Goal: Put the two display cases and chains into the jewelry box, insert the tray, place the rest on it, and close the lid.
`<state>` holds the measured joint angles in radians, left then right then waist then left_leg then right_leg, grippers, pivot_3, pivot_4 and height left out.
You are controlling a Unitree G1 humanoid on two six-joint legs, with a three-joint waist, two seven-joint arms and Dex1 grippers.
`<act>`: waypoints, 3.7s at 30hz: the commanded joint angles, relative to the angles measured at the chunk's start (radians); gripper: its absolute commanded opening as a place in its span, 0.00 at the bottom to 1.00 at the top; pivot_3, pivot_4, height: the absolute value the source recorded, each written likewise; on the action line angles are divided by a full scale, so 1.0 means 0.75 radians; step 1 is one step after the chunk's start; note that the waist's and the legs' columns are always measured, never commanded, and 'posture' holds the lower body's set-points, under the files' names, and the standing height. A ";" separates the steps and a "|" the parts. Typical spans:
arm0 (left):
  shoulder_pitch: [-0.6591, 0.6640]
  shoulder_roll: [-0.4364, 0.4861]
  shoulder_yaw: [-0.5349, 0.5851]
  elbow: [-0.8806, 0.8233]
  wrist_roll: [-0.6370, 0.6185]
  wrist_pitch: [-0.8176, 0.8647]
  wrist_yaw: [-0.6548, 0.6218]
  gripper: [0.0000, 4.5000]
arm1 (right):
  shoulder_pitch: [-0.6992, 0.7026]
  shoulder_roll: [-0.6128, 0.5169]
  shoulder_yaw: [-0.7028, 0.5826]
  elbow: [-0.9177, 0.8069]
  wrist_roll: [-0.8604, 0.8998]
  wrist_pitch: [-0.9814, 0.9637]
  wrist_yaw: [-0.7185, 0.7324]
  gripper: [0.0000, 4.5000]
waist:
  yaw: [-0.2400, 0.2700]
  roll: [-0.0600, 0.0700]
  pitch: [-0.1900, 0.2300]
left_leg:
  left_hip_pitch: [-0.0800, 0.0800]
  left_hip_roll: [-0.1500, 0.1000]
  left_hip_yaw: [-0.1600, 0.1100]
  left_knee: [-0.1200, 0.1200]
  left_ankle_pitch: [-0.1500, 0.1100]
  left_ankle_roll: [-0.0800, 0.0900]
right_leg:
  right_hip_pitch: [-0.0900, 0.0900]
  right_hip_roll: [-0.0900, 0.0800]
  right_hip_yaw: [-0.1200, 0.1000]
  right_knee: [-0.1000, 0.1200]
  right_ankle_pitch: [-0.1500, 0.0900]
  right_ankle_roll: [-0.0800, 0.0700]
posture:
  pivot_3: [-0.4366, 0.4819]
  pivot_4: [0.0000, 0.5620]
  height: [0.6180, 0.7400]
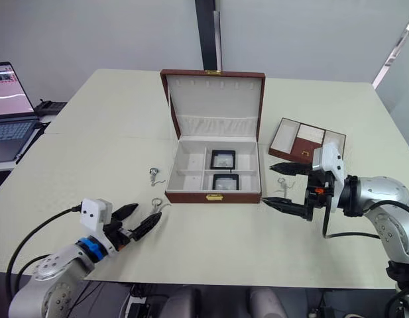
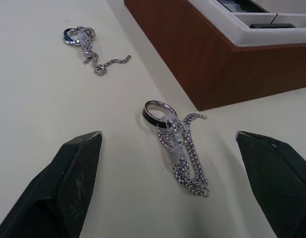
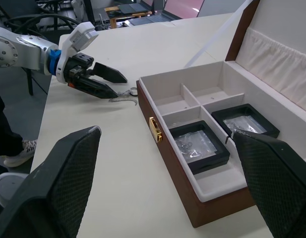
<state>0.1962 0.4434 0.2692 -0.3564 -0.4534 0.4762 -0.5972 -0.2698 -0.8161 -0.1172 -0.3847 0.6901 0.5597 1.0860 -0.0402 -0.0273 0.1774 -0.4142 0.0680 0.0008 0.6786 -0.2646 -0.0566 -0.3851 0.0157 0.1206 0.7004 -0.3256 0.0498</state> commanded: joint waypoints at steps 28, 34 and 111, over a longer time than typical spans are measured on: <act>0.049 0.038 -0.215 -0.002 0.245 -0.029 0.110 0.86 | -0.035 0.001 0.020 -0.033 0.013 0.002 0.002 1.00 | 0.004 0.006 -0.004 | 0.009 -0.002 0.000 -0.002 0.000 0.000 | 0.009 -0.001 0.001 -0.004 -0.001 0.001 | 0.48 0.27 1.00; 0.045 0.031 -0.203 0.016 0.245 -0.037 0.107 0.46 | -0.042 0.000 0.022 -0.031 0.012 0.005 0.002 1.00 | 0.004 0.006 -0.004 | 0.010 -0.002 0.000 -0.002 0.000 0.000 | 0.010 -0.001 0.001 -0.004 -0.001 0.001 | 0.48 0.27 1.00; -0.902 -0.280 -0.382 0.246 0.318 0.147 0.483 0.18 | -0.166 0.019 -0.116 0.009 0.029 0.074 -0.220 1.00 | 0.013 -0.002 0.002 | 0.012 -0.004 -0.002 -0.004 -0.001 0.000 | 0.016 -0.001 0.001 -0.012 -0.001 0.003 | 0.48 0.27 1.00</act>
<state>-0.4821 0.2329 -0.0205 -0.1277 -0.2192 0.5877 -0.2309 -0.3842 -0.7847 -0.1666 -0.3522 0.6969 0.6215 0.9216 -0.0306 -0.0284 0.1787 -0.4055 0.0653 -0.0005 0.6755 -0.2650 -0.0567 -0.3731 0.0147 0.1217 0.6915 -0.3266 0.0523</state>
